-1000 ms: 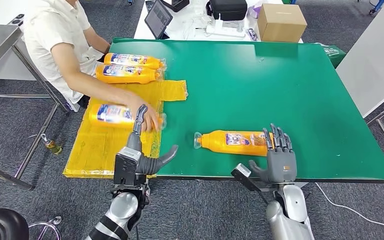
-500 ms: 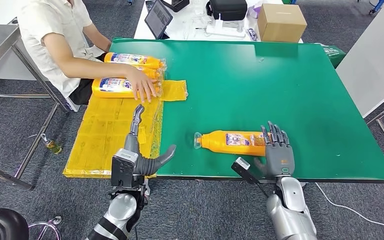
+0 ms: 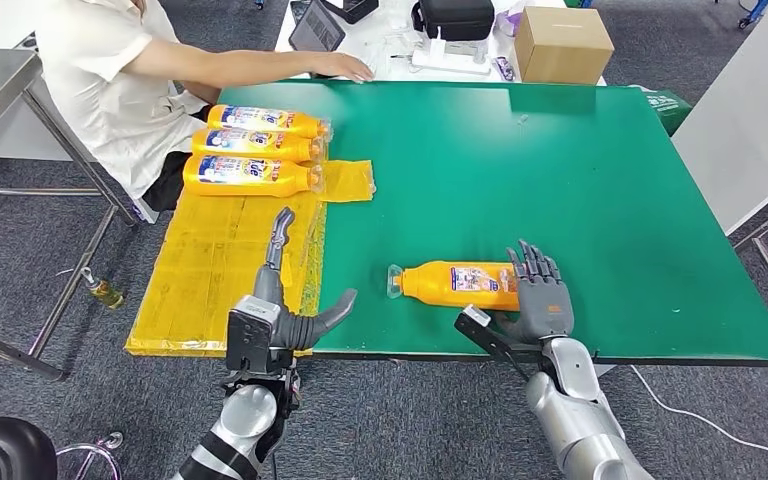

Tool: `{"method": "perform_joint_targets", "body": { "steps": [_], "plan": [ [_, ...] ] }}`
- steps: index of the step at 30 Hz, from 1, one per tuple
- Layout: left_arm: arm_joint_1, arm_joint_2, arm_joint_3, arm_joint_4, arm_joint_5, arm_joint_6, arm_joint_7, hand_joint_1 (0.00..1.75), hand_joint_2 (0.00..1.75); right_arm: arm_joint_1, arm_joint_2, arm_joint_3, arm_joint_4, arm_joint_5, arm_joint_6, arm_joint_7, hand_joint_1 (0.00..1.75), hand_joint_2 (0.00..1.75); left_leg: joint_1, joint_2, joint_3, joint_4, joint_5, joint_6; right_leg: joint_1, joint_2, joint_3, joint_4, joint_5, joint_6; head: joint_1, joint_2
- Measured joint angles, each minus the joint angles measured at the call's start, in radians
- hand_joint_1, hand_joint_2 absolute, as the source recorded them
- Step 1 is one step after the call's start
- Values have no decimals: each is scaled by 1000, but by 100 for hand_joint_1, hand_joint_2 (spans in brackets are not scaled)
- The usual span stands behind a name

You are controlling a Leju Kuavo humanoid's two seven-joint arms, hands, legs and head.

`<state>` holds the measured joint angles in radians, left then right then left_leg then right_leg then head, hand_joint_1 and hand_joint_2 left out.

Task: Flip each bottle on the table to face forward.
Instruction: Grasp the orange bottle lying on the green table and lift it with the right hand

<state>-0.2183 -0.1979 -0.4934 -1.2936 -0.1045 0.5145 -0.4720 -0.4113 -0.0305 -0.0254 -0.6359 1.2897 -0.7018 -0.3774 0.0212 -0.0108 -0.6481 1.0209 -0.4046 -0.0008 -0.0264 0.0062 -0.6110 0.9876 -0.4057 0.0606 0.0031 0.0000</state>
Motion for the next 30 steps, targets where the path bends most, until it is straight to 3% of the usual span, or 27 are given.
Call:
{"method": "perform_joint_targets", "body": {
  "steps": [3, 9, 10, 13, 14, 20, 30],
  "plan": [
    [-3, -2, -2, 4, 10, -9, 5, 0, 175, -14, -1, 6, 31, -31, 0, -15, 0, 175, 0, 0, 0, 0, 0, 0, 0, 0, 0, 0, 0, 0, 0, 0],
    [-11, -2, -10, 14, 25, -15, 18, 0, 175, -43, -11, 43, 90, -14, -2, 35, 0, 175, 0, 1, 2, 0, 0, 0, 0, 0, 1, 0, 0, 0, 0, 0],
    [-12, -2, -12, 15, 27, -16, 20, 0, 175, -47, -14, 51, 96, -13, -1, 40, 28, 175, 0, 1, 2, 0, 0, 0, 0, 0, 1, 0, 0, 0, 0, 0],
    [-14, -2, -16, 19, 32, -17, 25, 0, 175, -59, -22, 70, 117, -19, 13, 48, 159, 175, 0, 1, 2, 0, 0, 0, 0, 0, 1, 0, 0, 0, 0, 0],
    [-15, -2, -16, 20, 35, -18, 26, 0, 175, -62, -24, 75, 124, -26, 26, 46, 175, 175, 0, 1, 2, 0, 0, 0, 0, 0, 1, 0, 0, 0, 0, 0],
    [-15, -2, -18, 21, 50, -19, 28, 0, 175, -92, -42, 87, 154, -114, 131, 11, 175, 175, 0, 1, 4, 0, 0, 0, 0, 0, 3, 0, 0, 0, 0, 0],
    [-22, -3, -18, 21, 77, -30, 28, 0, 175, -128, -61, 88, 185, -151, 181, 25, 175, 175, 0, 0, 6, 0, 0, 0, 0, 0, 4, -1, 0, 0, 0, 0]
  ]
}}
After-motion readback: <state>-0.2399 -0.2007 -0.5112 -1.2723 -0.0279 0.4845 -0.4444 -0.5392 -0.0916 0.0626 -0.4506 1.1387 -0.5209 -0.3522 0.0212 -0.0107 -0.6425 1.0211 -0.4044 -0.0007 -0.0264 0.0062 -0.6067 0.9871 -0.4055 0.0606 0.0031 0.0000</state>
